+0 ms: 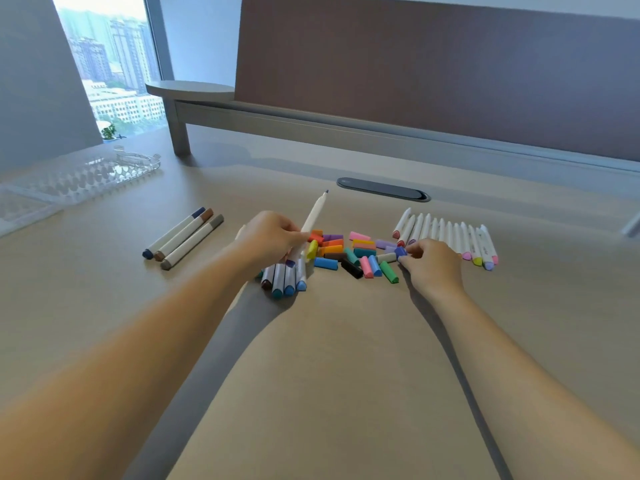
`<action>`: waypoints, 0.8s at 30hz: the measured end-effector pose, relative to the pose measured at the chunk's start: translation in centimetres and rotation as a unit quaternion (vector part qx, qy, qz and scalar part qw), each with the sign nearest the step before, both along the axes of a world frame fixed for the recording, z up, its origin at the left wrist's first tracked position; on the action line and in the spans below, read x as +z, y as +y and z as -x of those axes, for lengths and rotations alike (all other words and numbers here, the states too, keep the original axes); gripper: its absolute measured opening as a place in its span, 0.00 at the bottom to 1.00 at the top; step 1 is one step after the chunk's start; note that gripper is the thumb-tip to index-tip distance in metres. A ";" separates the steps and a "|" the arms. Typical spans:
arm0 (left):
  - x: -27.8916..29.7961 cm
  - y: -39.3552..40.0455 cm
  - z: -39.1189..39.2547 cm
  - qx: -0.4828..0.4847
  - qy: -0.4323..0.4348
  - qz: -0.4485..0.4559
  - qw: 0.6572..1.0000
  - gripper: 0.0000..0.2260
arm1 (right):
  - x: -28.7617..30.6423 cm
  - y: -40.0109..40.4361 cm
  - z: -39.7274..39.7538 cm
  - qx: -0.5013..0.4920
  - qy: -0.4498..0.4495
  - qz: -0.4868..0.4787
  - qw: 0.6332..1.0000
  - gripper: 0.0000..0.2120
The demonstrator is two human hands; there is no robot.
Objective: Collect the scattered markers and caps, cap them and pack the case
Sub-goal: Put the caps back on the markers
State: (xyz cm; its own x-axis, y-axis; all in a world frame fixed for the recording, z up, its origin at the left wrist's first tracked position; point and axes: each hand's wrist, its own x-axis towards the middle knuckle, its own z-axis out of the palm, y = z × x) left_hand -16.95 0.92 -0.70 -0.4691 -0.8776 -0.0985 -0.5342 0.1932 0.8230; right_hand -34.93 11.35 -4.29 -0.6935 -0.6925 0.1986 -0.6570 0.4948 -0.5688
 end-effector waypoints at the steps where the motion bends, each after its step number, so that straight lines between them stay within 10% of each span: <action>1: 0.0 0.1 0.4 -0.006 0.006 -0.012 1.000 0.09 | -0.1 -0.1 0.2 0.002 0.005 -0.012 1.000 0.14; 11: -0.2 1.1 0.8 -0.025 0.069 -0.102 0.992 0.06 | -0.2 -0.2 0.8 0.026 0.038 0.009 0.999 0.12; 24: 0.0 1.5 -2.3 -0.048 0.001 0.101 0.994 0.00 | 3.4 -1.0 -4.9 0.165 -0.128 0.169 0.963 0.06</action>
State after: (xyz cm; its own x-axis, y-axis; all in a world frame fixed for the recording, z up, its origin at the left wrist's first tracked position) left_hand -14.65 2.44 -0.72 -0.5513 -0.8309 0.0757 -0.5036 0.4037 0.7638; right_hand -30.02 10.34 -0.88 -0.5034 -0.8091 0.3031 -0.5628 0.0408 -0.8256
